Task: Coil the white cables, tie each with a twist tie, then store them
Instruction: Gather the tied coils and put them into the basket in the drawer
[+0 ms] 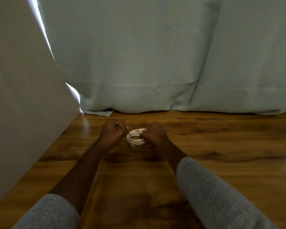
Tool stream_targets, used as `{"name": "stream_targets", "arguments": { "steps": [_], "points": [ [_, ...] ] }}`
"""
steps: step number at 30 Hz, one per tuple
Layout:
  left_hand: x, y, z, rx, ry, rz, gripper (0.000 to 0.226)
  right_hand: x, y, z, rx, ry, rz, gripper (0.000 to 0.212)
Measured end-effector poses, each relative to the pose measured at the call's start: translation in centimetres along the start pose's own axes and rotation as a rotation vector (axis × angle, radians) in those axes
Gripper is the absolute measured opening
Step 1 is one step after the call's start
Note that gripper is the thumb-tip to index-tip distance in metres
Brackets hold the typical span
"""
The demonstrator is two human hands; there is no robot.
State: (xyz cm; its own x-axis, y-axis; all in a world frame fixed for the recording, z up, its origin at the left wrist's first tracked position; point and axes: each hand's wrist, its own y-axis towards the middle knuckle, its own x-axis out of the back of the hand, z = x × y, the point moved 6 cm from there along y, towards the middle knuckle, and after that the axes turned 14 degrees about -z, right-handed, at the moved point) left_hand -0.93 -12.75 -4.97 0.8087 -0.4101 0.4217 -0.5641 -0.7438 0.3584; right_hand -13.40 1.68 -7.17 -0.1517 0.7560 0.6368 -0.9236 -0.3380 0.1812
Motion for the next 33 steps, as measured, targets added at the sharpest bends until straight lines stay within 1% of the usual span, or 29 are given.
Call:
{"name": "stream_targets", "arguments": {
  "steps": [2,6,9,11,14,16,19,21,23,25,29,33],
  "points": [
    [-0.9,0.0,-0.2,0.011,-0.023,0.032,0.019,0.7,0.3,-0.8,-0.049,0.032,-0.022,0.021],
    [-3.7,-0.6,-2.4,0.036,-0.14,0.108,0.02,3.7,1.2,-3.6,-0.084,0.034,-0.145,0.027],
    [-7.0,-1.4,-4.7,0.03,-0.203,0.187,0.021,7.6,1.4,-6.5,-0.105,0.043,-0.274,0.018],
    [-9.9,-2.3,-6.3,0.01,-0.225,0.253,0.022,10.5,1.2,-9.0,-0.149,0.073,-0.328,0.012],
    [-14.4,-3.9,-8.7,-0.029,-0.265,0.32,0.022,15.1,0.5,-12.9,-0.216,0.06,-0.424,0.018],
    [-18.2,-5.6,-11.1,-0.06,-0.298,0.398,0.019,19.2,-0.7,-15.6,-0.253,0.005,-0.523,0.02],
    [-24.1,-9.8,-15.6,-0.12,-0.349,0.545,0.02,26.3,-4.3,-19.7,-0.321,-0.068,-0.699,0.018],
    [-27.5,-13.5,-18.8,-0.162,-0.391,0.66,0.018,30.8,-7.8,-22.9,-0.383,-0.058,-0.826,0.018],
    [-30.5,-18.0,-22.2,-0.224,-0.411,0.781,0.018,35.1,-12.0,-25.9,-0.444,-0.043,-0.95,0.016],
    [-32.5,-22.3,-25.1,-0.316,-0.419,0.871,0.018,38.7,-16.5,-27.9,-0.51,-0.057,-1.039,0.011],
    [-34.2,-31.4,-30.3,-0.472,-0.489,1.036,0.017,45.2,-26.3,-29.4,-0.651,-0.139,-1.256,0.006],
    [-34.6,-39.7,-33.6,-0.564,-0.538,1.202,0.022,49.4,-35.2,-31.4,-0.805,-0.253,-1.387,0.008]
  ]
}}
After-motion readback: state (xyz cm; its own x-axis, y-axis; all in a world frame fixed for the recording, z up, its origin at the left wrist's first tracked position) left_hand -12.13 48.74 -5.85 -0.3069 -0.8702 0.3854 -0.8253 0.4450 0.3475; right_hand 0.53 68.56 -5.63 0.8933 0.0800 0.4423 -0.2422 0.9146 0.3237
